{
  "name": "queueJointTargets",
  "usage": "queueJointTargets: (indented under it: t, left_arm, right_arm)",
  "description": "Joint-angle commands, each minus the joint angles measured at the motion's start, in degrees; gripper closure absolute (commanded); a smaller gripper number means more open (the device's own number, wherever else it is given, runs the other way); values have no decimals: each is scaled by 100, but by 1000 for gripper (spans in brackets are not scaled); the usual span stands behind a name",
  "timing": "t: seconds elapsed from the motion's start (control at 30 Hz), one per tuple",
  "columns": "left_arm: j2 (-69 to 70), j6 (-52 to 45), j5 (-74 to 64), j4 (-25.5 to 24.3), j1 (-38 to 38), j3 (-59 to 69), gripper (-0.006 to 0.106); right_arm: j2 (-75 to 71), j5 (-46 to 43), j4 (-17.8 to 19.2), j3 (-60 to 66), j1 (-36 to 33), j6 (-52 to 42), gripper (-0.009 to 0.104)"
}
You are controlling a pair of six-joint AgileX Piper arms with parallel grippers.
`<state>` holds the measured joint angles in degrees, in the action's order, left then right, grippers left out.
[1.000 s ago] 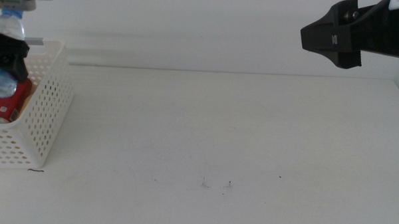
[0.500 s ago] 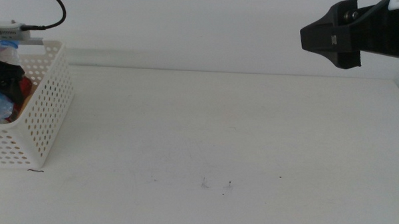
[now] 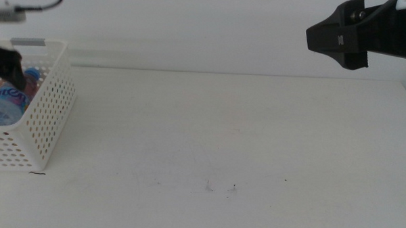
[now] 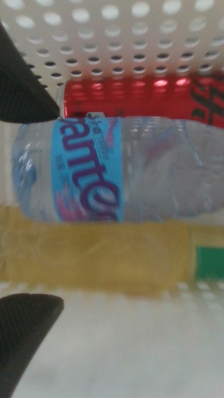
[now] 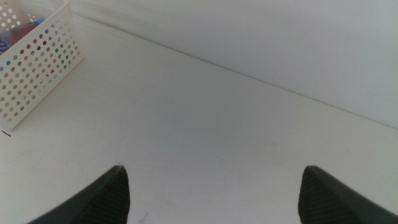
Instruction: Use arms to grab the bottles and put them into the dustbin to the left of the table.
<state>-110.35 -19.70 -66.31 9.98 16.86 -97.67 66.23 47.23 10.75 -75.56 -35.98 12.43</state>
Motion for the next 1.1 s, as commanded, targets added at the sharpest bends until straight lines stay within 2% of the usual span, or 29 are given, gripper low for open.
queueJointTargets:
  t: [0.0, 0.07, 0.17, 0.3, 0.4, 0.5, 0.57, 0.7, 0.83, 1.07]
  left_arm:
    - [452, 254, -64, 42, -206, -14, 7]
    - [857, 443, -64, -129, -495, -14, 7]
    - [1453, 457, 53, -30, -1133, -14, 7]
    - [2227, 448, 647, 48, -2443, 60, 7]
    - [2857, 792, 1345, -439, -3464, 521, 7]
    - [3545, 1213, 1818, -998, -4020, 1112, 7]
    - [3926, 1428, 2108, -1167, -4189, 1481, 7]
    - [4621, 1510, 2484, -1185, -4204, 2160, 7]
    - [5131, 2244, 2532, -1724, -4204, 2674, 7]
    - [5484, 2324, 2591, -1749, -4204, 2842, 7]
  right_arm:
    - [-19, -60, 45, -39, 3, -21, 9]
    - [-19, -60, 45, -39, 3, -21, 9]
    - [-19, -60, 45, -39, 3, -21, 9]
    - [-19, -60, 45, -39, 3, -21, 9]
    - [-19, -60, 45, -39, 3, -21, 9]
    - [-19, -60, 45, -39, 3, -21, 9]
    - [-19, -60, 45, -39, 3, -21, 9]
    - [-19, -60, 45, -39, 3, -21, 9]
    - [-19, -60, 45, -39, 3, -21, 9]
    - [-19, -60, 45, -39, 3, -21, 9]
